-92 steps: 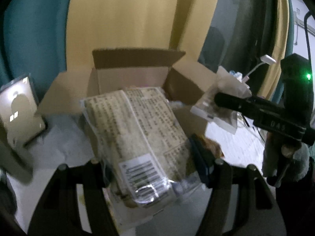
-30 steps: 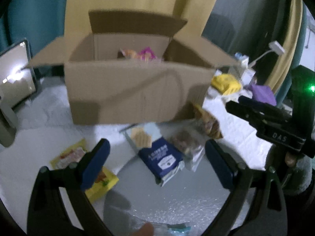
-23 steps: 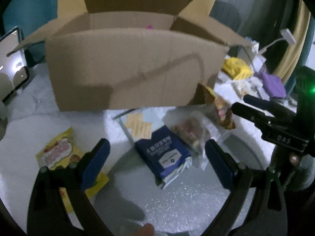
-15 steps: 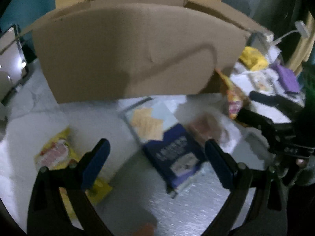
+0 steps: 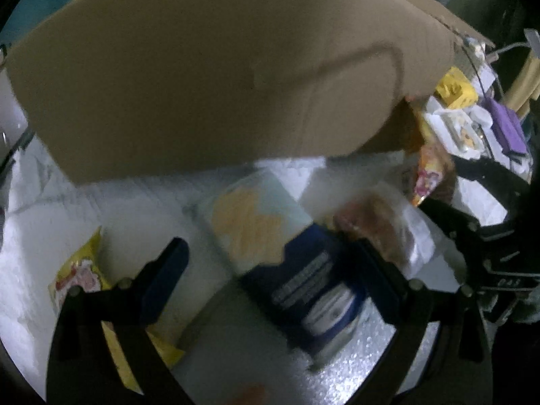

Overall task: Organize snacks
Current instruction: 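Grasp the blue cracker box with the left tool while the right tool grasps the orange fries bag, then lower both held snacks into the cardboard box and release them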

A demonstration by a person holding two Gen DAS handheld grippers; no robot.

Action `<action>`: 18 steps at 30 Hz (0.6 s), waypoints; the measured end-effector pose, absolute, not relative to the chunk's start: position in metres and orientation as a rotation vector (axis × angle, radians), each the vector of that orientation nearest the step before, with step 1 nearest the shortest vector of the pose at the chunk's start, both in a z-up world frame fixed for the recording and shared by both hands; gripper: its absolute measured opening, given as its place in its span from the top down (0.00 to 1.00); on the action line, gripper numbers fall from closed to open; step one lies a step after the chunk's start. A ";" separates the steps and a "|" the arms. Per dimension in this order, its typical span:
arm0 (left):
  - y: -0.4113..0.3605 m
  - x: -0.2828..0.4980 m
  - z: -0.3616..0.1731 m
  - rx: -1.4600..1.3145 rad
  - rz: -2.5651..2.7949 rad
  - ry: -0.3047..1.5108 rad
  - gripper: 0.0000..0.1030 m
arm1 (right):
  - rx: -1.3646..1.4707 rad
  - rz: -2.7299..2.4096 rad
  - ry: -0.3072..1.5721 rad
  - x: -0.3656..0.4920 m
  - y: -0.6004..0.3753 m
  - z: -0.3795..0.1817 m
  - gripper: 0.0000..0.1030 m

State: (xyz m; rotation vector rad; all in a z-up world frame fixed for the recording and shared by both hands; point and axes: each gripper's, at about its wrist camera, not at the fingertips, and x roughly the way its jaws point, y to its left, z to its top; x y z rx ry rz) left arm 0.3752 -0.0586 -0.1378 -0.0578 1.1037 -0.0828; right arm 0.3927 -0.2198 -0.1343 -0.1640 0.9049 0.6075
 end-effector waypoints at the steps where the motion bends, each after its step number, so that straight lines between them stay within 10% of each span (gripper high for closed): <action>1: -0.062 0.377 -0.140 -0.049 -0.086 1.112 0.04 | -0.161 0.606 0.906 0.393 -0.221 -0.134 0.18; 4: -0.069 0.382 -0.144 -0.004 -0.087 1.119 0.04 | -0.153 0.597 0.894 0.393 -0.223 -0.132 0.23; 8: -0.074 0.379 -0.141 0.010 -0.109 1.117 0.13 | -0.177 0.613 0.896 0.388 -0.223 -0.133 0.64; 12: -0.084 0.374 -0.131 0.032 -0.130 1.103 0.48 | -0.192 0.618 0.862 0.381 -0.223 -0.127 0.65; 18: -0.085 0.356 -0.118 0.034 -0.173 1.075 0.50 | -0.178 0.597 0.802 0.366 -0.229 -0.106 0.65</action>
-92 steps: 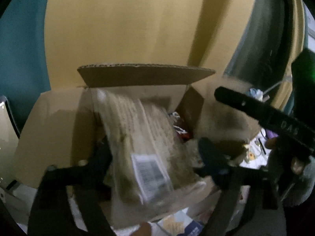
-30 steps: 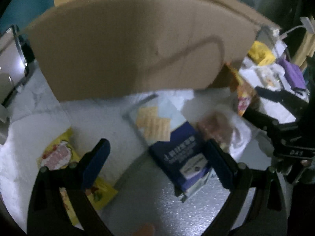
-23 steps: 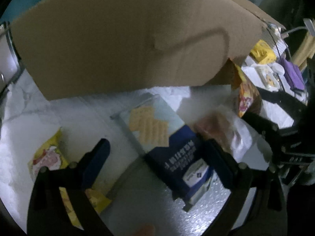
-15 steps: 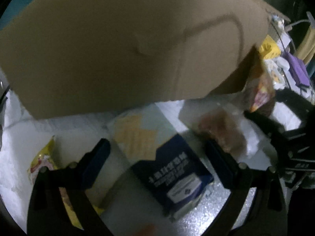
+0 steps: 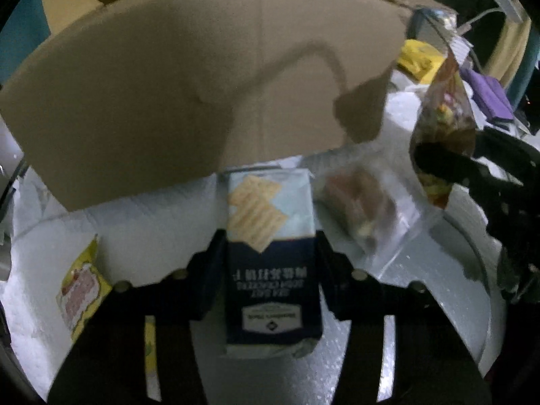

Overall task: Organize snacks
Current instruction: 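Lower both held snacks into the cardboard box and release them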

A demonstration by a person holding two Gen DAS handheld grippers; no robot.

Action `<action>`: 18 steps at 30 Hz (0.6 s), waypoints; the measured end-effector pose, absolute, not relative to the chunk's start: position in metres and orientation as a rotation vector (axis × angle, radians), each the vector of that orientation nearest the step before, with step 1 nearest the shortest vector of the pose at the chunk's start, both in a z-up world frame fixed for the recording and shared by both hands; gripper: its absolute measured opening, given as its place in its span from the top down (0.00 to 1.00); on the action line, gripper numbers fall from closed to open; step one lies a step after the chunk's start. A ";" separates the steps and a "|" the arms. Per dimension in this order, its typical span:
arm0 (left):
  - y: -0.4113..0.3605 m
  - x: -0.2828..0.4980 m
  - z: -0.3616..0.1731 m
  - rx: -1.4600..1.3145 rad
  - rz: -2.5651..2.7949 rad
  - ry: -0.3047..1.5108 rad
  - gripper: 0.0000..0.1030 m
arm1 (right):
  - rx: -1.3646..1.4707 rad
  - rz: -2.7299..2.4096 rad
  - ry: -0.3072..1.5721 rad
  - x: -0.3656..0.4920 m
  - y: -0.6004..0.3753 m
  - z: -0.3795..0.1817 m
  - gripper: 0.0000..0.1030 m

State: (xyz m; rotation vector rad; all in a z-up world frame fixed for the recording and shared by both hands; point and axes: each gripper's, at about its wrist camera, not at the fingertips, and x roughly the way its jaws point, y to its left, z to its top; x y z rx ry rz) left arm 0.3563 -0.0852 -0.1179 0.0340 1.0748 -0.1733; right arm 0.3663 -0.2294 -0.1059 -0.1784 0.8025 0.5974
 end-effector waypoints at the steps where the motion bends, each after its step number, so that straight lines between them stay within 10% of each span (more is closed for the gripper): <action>1: -0.085 0.353 -0.115 0.030 -0.178 1.066 0.50 | -0.179 0.594 0.797 0.364 -0.230 -0.103 0.65; 18: -0.045 0.274 -0.034 -0.017 -0.230 0.843 0.50 | -0.193 0.576 0.713 0.320 -0.223 -0.053 0.65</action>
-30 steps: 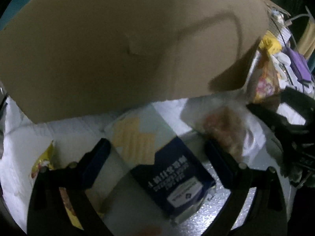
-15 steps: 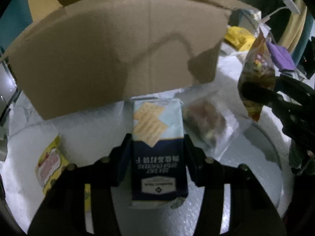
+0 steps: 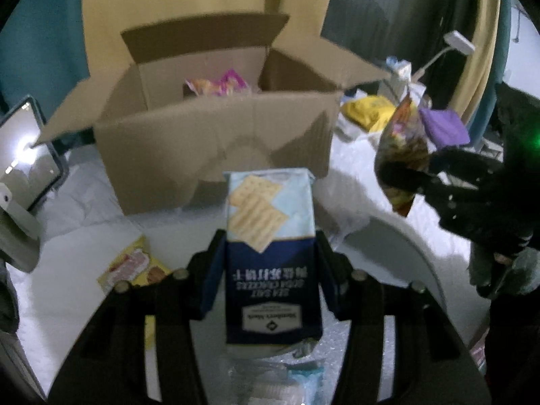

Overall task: Organize snacks
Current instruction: 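Lower both held snacks into the cardboard box and release them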

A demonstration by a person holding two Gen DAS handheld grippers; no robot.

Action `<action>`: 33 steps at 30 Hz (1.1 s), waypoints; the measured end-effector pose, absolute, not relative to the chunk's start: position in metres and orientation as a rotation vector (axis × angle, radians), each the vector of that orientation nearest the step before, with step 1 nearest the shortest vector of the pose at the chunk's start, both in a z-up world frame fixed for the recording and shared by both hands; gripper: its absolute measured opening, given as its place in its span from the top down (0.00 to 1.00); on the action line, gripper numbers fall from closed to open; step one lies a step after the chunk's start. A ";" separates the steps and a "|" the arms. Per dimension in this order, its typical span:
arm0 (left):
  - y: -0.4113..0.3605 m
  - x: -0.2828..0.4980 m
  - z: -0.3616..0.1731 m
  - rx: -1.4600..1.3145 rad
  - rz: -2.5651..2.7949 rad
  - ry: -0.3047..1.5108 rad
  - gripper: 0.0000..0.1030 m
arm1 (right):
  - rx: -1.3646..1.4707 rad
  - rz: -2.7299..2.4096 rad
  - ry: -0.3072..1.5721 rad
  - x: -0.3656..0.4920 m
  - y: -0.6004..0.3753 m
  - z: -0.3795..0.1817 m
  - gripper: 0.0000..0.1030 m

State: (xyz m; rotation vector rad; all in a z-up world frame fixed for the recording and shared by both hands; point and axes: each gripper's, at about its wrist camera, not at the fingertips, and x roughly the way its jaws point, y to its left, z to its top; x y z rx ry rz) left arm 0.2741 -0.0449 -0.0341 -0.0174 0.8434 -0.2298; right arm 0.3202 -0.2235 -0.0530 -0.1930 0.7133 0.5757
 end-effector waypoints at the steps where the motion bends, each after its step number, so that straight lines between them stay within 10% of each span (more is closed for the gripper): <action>1: -0.042 0.273 -0.029 -0.017 -0.230 0.828 0.50 | -0.196 0.575 0.710 0.319 -0.222 -0.051 0.65; 33: 0.013 0.401 0.014 -0.051 -0.215 0.640 0.50 | -0.176 0.523 0.646 0.422 -0.152 -0.003 0.65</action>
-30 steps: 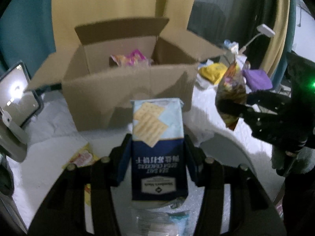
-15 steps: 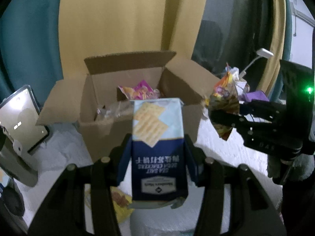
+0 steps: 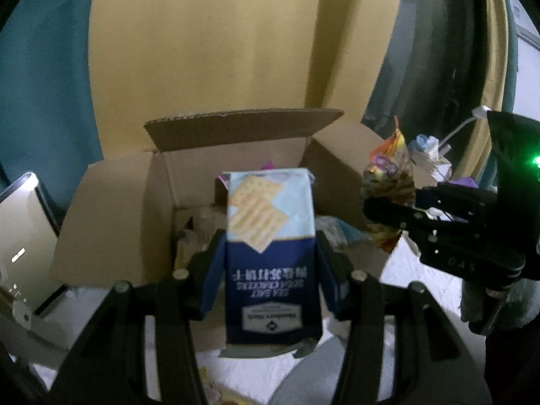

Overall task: Organize snacks
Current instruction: 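Lower both held snacks into the cardboard box and release them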

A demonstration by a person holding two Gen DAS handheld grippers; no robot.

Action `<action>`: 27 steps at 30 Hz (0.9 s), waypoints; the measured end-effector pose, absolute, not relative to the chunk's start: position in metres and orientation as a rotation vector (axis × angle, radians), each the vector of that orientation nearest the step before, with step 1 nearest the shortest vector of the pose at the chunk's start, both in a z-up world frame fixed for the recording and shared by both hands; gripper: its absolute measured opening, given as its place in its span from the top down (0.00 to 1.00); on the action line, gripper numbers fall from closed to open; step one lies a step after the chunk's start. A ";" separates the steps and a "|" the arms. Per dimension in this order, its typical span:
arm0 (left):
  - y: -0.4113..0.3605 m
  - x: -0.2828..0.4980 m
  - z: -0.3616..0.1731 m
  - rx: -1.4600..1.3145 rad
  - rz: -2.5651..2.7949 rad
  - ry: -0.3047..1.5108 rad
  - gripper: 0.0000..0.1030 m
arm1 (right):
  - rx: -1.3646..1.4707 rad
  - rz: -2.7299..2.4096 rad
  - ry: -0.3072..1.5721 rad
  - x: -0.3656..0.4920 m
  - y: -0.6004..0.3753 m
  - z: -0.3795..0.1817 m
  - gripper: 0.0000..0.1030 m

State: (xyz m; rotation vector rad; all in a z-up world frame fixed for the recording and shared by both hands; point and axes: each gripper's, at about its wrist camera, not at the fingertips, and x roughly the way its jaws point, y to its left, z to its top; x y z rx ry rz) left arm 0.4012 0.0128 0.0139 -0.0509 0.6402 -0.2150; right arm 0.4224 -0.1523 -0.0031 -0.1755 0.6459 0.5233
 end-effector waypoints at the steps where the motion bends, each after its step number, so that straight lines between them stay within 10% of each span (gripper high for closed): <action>1: 0.014 0.407 0.013 -0.054 -0.215 0.639 0.50 | -0.174 0.521 0.648 0.427 -0.152 -0.005 0.65; 9: 0.015 0.457 -0.004 -0.074 -0.201 0.665 0.50 | -0.127 0.456 0.662 0.471 -0.149 -0.012 0.62; 13: 0.016 0.466 -0.006 -0.100 -0.196 0.658 0.31 | -0.101 0.433 0.663 0.484 -0.153 -0.016 0.27; 27: 0.016 0.429 0.013 -0.098 -0.183 0.589 0.20 | -0.113 0.423 0.645 0.471 -0.157 -0.015 0.25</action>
